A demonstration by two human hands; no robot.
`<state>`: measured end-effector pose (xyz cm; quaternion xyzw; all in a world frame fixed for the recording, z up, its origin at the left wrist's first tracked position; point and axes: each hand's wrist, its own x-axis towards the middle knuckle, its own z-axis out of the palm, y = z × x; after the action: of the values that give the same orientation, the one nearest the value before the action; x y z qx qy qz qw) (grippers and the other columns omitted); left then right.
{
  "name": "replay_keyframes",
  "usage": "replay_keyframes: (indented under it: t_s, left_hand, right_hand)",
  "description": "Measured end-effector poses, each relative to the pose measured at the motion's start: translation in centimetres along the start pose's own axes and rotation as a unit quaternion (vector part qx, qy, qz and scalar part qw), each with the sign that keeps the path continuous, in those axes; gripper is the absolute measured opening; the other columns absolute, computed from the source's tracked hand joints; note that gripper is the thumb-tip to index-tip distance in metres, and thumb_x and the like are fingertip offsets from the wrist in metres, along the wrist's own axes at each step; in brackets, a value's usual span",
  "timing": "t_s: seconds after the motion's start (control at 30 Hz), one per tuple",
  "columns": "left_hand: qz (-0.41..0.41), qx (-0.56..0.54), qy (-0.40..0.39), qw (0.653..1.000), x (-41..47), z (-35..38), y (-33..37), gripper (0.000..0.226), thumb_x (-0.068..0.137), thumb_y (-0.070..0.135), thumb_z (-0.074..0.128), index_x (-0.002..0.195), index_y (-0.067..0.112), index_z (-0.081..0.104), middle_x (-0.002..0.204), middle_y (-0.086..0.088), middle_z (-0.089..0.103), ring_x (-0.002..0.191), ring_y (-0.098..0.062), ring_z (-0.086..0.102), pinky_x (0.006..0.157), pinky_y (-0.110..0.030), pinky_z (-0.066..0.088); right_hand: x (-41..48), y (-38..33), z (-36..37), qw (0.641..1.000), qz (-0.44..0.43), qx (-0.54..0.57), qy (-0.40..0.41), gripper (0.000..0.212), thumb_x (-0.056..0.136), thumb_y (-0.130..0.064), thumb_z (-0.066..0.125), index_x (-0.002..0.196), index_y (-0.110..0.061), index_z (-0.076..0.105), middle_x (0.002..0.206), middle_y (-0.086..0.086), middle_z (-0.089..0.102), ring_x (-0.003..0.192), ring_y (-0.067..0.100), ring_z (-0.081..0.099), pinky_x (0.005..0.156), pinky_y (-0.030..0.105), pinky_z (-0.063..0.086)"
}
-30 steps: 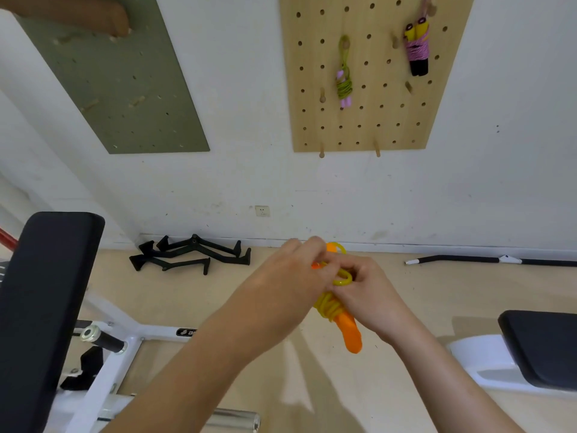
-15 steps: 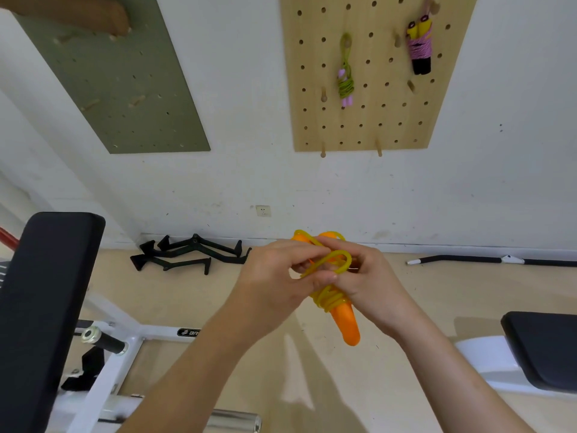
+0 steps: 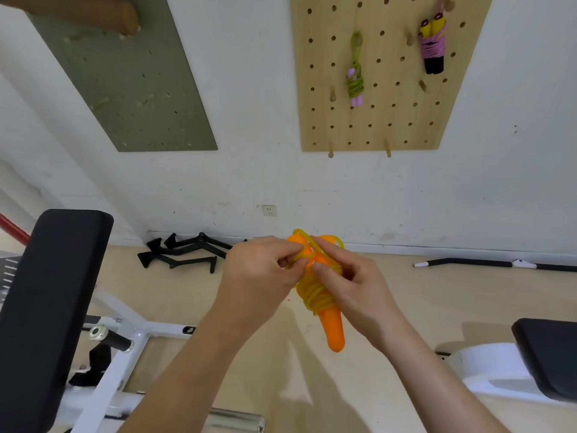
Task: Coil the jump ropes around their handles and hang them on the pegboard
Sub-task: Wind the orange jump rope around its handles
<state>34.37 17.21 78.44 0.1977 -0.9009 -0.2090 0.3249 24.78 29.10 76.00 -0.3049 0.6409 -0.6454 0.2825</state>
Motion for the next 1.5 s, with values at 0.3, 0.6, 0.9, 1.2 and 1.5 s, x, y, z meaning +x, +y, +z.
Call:
replay_keyframes:
  t_s: [0.3, 0.6, 0.9, 1.2, 1.5]
  left_hand:
    - [-0.245, -0.172, -0.005, 0.954, -0.1, 1.1, 1.0, 0.037, 0.077, 0.018, 0.075, 0.105, 0.038, 0.062, 0.066, 0.011, 0.065, 0.069, -0.008, 0.065, 0.076, -0.033, 0.055]
    - [-0.284, -0.179, -0.112, 0.935, 1.2, 1.4, 0.8, 0.028, 0.072, 0.047, 0.062, 0.094, 0.031, 0.07, 0.068, -0.003, 0.068, 0.072, -0.023, 0.069, 0.081, -0.045, 0.056]
    - [-0.137, 0.131, -0.111, 0.976, 1.4, 0.8, 1.3, 0.015, 0.076, 0.043, 0.072, 0.073, 0.032, 0.063, 0.086, 0.01, 0.047, 0.08, -0.01, 0.049, 0.067, -0.029, 0.043]
    - [-0.288, -0.126, -0.27, 0.91, 0.5, 2.2, 1.0, 0.028, 0.07, 0.008, 0.065, 0.051, 0.017, 0.045, 0.061, 0.003, 0.046, 0.061, -0.013, 0.044, 0.061, -0.023, 0.035]
    - [-0.059, -0.131, -0.135, 0.98, -1.0, 0.4, 1.6, 0.029, 0.061, 0.014, 0.057, 0.049, 0.025, 0.034, 0.063, 0.01, 0.037, 0.058, -0.006, 0.036, 0.053, -0.014, 0.025]
  right_hand:
    - [-0.5, -0.6, -0.3, 0.957, -0.068, -0.274, -0.062, 0.076, 0.092, -0.032, 0.052, 0.145, -0.053, 0.001, 0.097, -0.005, 0.065, 0.082, 0.012, 0.064, 0.076, 0.037, 0.054]
    - [-0.3, 1.1, -0.4, 0.904, -0.142, -0.402, -0.031, 0.08, 0.091, -0.03, 0.053, 0.151, -0.035, 0.0, 0.11, 0.002, 0.055, 0.091, 0.024, 0.058, 0.072, 0.033, 0.045]
    - [-0.2, 1.8, -0.3, 0.909, -0.117, -0.397, -0.045, 0.073, 0.082, -0.024, 0.055, 0.14, -0.05, 0.02, 0.1, 0.0, 0.049, 0.086, 0.023, 0.052, 0.072, 0.032, 0.046]
    - [1.5, 2.4, 0.2, 0.874, -0.011, -0.477, -0.096, 0.078, 0.078, -0.044, 0.066, 0.143, -0.046, 0.021, 0.114, 0.003, 0.062, 0.105, 0.026, 0.059, 0.081, 0.031, 0.044]
    - [4.0, 0.3, -1.6, 0.96, 0.08, -0.235, -0.132, 0.082, 0.062, -0.037, 0.078, 0.135, -0.047, 0.044, 0.108, -0.01, 0.066, 0.087, 0.006, 0.064, 0.073, 0.024, 0.052]
